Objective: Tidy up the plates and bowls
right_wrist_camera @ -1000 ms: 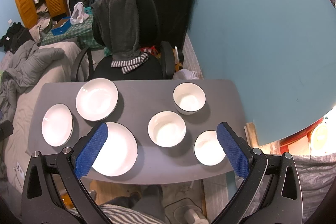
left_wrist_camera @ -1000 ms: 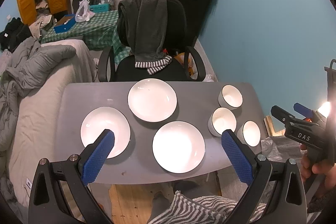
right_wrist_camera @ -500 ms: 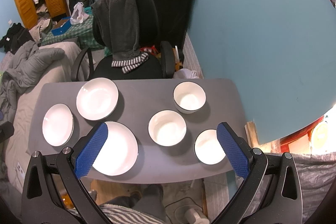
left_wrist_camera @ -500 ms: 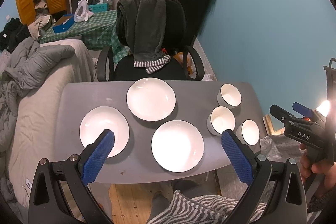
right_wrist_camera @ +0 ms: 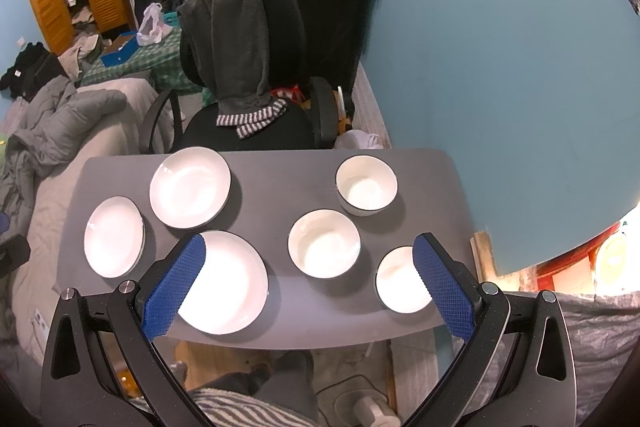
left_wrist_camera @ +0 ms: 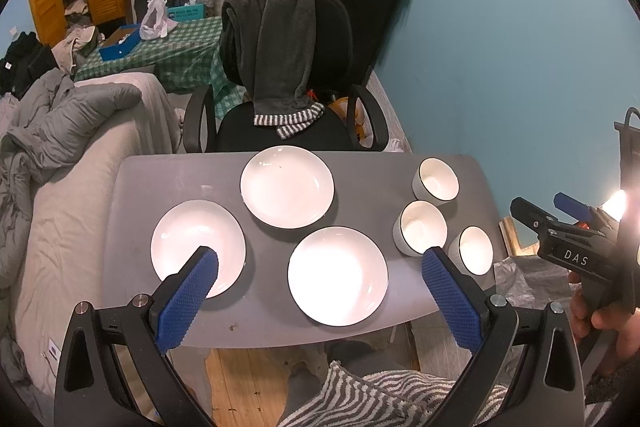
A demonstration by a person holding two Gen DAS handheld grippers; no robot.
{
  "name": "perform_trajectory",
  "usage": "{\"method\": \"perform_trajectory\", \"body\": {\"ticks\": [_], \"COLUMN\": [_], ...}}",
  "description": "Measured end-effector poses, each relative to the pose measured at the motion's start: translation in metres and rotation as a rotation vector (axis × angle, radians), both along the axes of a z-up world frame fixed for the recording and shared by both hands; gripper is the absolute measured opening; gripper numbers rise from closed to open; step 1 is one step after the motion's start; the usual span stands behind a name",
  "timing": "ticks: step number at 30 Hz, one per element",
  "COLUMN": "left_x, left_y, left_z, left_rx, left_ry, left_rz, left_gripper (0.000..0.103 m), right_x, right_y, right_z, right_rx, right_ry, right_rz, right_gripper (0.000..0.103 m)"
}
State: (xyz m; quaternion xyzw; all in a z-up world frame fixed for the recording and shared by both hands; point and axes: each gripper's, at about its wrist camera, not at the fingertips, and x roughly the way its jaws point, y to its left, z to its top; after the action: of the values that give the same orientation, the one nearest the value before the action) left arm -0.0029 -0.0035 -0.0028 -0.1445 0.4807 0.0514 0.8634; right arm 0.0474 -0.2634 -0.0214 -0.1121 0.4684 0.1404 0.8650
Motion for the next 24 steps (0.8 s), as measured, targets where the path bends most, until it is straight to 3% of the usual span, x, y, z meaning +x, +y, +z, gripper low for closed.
{"method": "perform_trajectory", "body": {"ticks": [9, 14, 24], "left_x": [0.002, 0.0, -0.005], "left_y": [0.005, 0.01, 0.028], "left_z": [-0.001, -0.006, -0.018], "left_rx": [-0.011, -0.055, -0.089], "left_ry": [0.01, 0.015, 0.02], "left_rz": [0.011, 0.028, 0.101], "left_gripper": [0.103, 0.103, 0.103], "right_x": [-0.001, 0.001, 0.006], "right_y": [0.008, 0.01, 0.022], "right_z": [0.0, -0.001, -0.003], "right_rx": [0.001, 0.004, 0.01], "right_ry": [0.004, 0.015, 0.017], "right_rz": [0.018, 0.033, 0.097], "right_gripper": [0.102, 0.102, 0.102]}}
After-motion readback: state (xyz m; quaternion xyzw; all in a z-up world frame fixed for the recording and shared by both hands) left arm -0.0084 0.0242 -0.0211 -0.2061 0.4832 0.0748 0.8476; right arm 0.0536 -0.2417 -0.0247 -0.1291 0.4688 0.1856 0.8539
